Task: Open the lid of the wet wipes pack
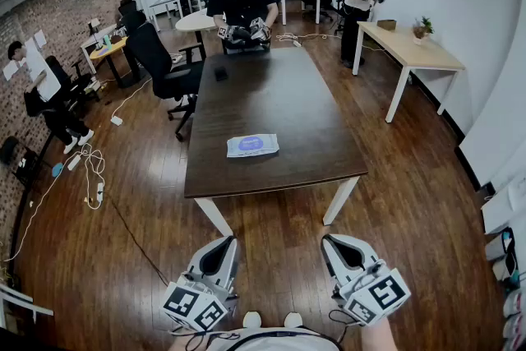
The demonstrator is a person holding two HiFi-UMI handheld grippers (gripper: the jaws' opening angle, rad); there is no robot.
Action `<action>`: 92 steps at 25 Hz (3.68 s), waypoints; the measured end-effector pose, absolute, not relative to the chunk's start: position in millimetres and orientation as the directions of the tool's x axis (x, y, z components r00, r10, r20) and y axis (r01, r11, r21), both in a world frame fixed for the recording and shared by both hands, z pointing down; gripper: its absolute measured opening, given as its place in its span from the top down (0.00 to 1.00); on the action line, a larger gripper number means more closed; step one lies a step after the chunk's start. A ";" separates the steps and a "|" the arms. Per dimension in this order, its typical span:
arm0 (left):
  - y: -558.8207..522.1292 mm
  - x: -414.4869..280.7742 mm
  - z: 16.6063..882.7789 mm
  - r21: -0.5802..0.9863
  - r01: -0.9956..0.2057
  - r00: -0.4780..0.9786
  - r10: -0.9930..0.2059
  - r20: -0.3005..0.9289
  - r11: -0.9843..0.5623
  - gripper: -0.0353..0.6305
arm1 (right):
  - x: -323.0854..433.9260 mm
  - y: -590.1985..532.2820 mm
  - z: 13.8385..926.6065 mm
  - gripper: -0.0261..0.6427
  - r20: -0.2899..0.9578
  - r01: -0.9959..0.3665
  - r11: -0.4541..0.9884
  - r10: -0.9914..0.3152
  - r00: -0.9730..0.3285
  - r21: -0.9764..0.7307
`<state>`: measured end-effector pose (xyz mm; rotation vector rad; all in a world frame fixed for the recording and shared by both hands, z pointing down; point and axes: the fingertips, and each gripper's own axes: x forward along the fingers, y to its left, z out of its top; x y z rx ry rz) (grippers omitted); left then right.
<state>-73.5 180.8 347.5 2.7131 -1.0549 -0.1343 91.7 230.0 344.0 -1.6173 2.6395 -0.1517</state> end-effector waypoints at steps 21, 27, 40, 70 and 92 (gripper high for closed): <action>176.9 -27.9 369.0 0.251 -0.697 0.702 -0.711 0.045 -0.672 0.94 | 127.4 213.7 364.7 0.95 0.034 -0.828 0.545 -0.833 -0.553 -0.131; 145.0 -18.6 374.8 0.256 -0.699 0.699 -0.713 0.051 -0.667 0.94 | 135.3 183.0 374.0 0.95 0.046 -0.824 0.549 -0.827 -0.560 -0.140; -55.5 -25.9 390.1 0.314 -0.624 0.765 -0.641 0.061 -0.715 0.94 | 118.7 4.5 380.8 0.95 0.115 -0.870 0.473 -0.865 -0.489 -0.141; -323.5 -12.9 559.2 0.315 -0.650 0.758 -0.562 0.330 -0.691 0.94 | 30.8 -329.0 540.1 0.95 0.464 -0.709 0.706 -0.629 -0.624 0.004; -341.7 -2.6 670.8 0.347 -0.750 0.644 -0.505 0.575 -0.563 0.94 | 27.9 -356.0 682.8 0.59 0.846 -0.267 0.952 -0.261 -0.465 0.147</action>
